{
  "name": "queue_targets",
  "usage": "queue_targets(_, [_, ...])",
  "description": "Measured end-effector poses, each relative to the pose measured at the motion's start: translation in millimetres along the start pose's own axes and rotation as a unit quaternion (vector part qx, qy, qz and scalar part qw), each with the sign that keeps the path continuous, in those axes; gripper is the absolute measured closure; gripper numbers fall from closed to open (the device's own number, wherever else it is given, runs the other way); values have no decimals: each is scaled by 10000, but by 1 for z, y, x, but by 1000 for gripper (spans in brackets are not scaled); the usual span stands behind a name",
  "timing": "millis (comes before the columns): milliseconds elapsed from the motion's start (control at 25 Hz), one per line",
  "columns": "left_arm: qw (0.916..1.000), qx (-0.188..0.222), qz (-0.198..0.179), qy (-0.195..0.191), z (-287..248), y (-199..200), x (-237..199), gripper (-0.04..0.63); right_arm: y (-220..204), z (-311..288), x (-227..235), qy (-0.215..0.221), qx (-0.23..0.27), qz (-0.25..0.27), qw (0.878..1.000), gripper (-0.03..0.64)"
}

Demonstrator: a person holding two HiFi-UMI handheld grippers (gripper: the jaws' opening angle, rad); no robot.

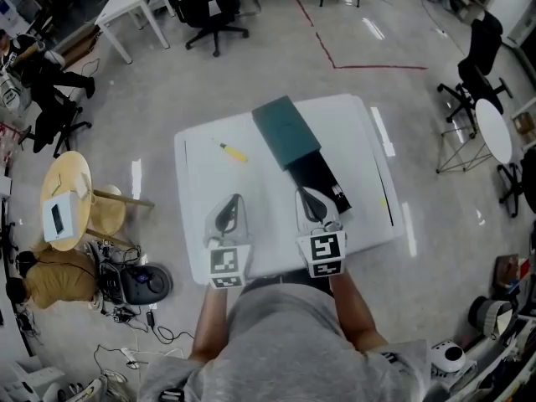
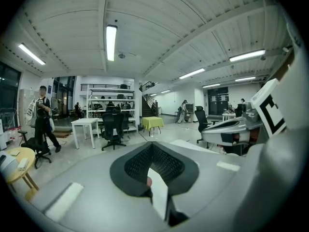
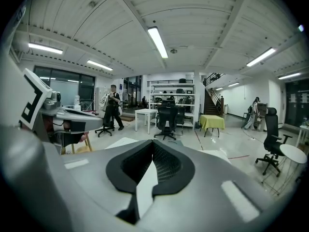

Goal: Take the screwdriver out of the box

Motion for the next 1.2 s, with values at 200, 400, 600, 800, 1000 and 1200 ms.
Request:
queue_targets(200, [9999, -123, -3, -90, 8, -9, 4, 583, -11, 7, -7, 8, -85, -55, 9999, 612])
queue_targets(400, [9995, -212, 11, -213, 12, -15, 11, 583, -13, 10, -9, -27, -90, -71, 9999, 614])
queue_targets(600, [9996, -186, -3, -217, 11, -13, 11, 583, -11, 10, -8, -14, -136, -31, 9999, 614])
queue_targets(800, [9996, -195, 19, -199, 11, -14, 9, 583, -13, 11, -8, 5, -152, -67, 9999, 614])
queue_targets(1000, [9996, -215, 29, -206, 8, -15, 9, 583, -13, 7, -7, 30, -154, -79, 9998, 614])
queue_targets(1200, [9995, -237, 35, -205, 7, -16, 6, 583, -12, 5, -9, 50, -158, -81, 9998, 614])
Point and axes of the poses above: the fingertips, and each gripper's own axes: z backward along the fingers, x to its right, y out of its top, the point moved 4 cm from there along z, backward along the fingers, and after that the axes turned 11 degrees about y, right-handed, at the moved point
